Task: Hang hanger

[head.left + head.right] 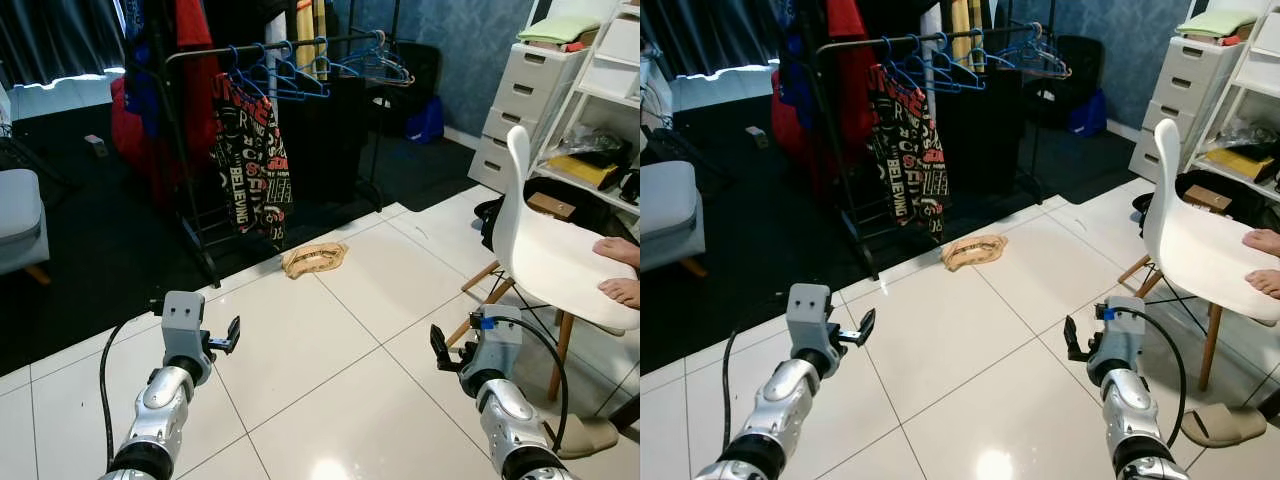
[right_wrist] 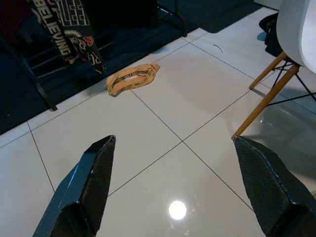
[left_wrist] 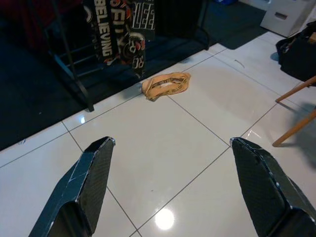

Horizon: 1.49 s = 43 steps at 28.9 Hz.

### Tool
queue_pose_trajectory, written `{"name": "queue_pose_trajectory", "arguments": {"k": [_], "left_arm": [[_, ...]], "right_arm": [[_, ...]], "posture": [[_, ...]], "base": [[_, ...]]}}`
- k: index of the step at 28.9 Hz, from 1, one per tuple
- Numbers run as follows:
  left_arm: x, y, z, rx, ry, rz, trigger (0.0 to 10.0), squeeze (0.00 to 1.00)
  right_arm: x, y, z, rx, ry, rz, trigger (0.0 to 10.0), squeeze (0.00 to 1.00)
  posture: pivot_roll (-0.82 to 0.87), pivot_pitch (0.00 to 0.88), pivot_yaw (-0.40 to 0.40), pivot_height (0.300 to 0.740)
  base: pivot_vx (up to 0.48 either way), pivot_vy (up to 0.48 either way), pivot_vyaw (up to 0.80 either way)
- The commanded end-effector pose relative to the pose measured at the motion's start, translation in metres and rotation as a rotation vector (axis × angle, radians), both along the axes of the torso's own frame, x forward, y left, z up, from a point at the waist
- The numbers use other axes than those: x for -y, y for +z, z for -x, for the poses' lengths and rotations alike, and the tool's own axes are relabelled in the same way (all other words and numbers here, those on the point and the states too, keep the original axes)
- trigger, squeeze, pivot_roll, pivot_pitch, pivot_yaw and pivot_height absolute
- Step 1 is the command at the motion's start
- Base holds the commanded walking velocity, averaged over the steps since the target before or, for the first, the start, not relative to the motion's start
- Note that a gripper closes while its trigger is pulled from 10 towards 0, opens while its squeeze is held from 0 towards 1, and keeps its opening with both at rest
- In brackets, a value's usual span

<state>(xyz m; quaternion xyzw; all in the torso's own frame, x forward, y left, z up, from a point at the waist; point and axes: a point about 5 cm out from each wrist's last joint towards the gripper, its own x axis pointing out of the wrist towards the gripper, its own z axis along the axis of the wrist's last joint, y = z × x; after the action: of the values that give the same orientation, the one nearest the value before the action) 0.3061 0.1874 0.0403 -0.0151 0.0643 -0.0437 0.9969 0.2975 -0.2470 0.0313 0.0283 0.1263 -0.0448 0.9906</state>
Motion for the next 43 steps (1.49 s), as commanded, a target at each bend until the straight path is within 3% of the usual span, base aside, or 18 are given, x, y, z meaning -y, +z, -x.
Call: {"name": "queue_pose_trajectory", "arguments": {"k": [1,12,33,43], "left_arm": [[0.001,-0.003,0.002,-0.009,-0.012,-0.011,10.0,0.0],[0.001,-0.007,0.004,-0.03,-0.015,-0.021,10.0,0.0],[-0.001,-0.009,0.004,-0.042,-0.008,-0.033,10.0,0.0],[-0.015,-0.021,0.015,-0.091,0.054,-0.053,10.0,0.0]], "right_arm": [[0.002,0.001,-0.001,-0.011,-0.005,-0.002,10.0,0.0],[0.005,-0.002,0.0,-0.047,-0.006,0.004,10.0,0.0],[0.007,0.008,-0.006,-0.015,0.054,0.028,10.0,0.0],[0.002,0.016,-0.011,0.016,0.167,0.075,10.0,0.0]], "posture": [[0.02,0.0,-0.008,0.74],[0.02,0.0,-0.01,0.74],[0.01,0.0,-0.016,0.74],[0.01,0.0,-0.017,0.74]], "base": [[0.442,0.0,0.0],[0.426,0.0,-0.54],[0.422,0.0,0.0],[0.42,0.0,0.8]]}}
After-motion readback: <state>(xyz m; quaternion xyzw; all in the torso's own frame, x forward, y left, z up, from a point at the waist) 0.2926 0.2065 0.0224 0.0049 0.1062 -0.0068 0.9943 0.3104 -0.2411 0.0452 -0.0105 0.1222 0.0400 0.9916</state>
